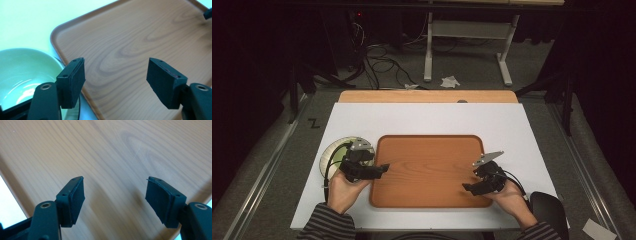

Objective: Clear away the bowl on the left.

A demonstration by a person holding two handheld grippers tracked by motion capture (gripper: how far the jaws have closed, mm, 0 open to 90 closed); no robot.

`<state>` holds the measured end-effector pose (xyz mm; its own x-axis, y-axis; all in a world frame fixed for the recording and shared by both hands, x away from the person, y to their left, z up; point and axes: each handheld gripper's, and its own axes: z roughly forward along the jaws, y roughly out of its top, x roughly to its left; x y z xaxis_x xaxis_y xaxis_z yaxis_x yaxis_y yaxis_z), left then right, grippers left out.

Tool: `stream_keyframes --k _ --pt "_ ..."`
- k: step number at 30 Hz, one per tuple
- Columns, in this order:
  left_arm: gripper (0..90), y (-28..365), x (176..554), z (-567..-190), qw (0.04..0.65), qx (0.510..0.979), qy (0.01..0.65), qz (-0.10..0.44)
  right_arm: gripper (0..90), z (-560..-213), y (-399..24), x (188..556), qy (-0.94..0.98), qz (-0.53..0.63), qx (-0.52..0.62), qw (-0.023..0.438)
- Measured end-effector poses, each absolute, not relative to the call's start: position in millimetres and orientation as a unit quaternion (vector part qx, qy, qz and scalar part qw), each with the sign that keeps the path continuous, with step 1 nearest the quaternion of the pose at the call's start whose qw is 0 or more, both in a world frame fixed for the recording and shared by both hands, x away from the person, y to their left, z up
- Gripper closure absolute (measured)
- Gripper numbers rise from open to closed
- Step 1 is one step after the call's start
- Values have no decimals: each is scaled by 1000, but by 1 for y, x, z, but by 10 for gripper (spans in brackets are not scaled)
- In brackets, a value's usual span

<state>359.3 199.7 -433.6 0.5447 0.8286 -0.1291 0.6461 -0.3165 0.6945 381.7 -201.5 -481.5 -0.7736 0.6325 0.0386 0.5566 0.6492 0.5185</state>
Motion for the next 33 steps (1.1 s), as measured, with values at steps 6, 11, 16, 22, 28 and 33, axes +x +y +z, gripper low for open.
stream_keyframes --k 6,11,16,22,28,33 --pt "313 205 363 -435 358 798 469 125 331 -481 -202 382 904 258 333 75" --pt "311 210 363 -435 362 790 477 129 331 -481 -201 381 903 261 333 73" --pt "320 215 364 -435 361 786 483 134 331 -482 -201 382 905 261 329 74" --pt "327 224 364 -433 367 775 494 142 331 -482 -200 383 907 257 326 74" --pt "306 235 367 -433 365 764 511 152 331 -482 -200 383 906 256 328 75" --pt "299 243 368 -432 362 753 528 152 330 -482 -200 383 906 258 328 73"
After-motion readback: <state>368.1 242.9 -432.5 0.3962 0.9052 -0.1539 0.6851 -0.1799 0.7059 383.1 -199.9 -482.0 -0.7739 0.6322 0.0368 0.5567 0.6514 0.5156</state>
